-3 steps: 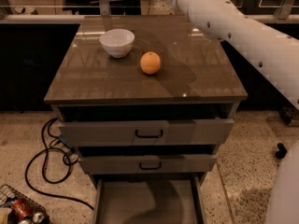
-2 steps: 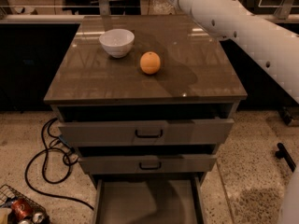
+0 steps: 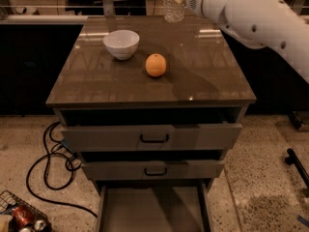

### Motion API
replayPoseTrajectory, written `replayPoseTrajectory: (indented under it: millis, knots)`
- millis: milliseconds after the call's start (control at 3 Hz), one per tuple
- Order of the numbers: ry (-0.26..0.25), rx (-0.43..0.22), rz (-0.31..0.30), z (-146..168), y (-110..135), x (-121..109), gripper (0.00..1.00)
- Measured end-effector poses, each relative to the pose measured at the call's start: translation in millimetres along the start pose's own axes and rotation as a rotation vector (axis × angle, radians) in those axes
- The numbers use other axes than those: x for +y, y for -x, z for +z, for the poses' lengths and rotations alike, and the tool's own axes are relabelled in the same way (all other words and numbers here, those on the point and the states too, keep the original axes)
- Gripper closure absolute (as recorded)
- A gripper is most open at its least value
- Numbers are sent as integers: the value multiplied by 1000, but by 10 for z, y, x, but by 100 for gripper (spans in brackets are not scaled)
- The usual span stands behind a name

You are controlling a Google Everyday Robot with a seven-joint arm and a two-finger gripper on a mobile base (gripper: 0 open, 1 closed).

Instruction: Place water bottle into bottom drawer

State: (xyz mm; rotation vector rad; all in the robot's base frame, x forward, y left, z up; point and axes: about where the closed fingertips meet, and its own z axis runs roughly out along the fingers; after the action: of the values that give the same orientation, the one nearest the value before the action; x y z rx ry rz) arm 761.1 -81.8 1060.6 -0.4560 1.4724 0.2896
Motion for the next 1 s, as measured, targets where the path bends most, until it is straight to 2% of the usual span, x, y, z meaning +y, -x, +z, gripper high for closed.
replayPoseTrajectory:
  millis: [333,1000]
  knots:
    - [46,-4,-5,-351,-67,-92,100]
    - [240,-45,-30,-686,33,229,100]
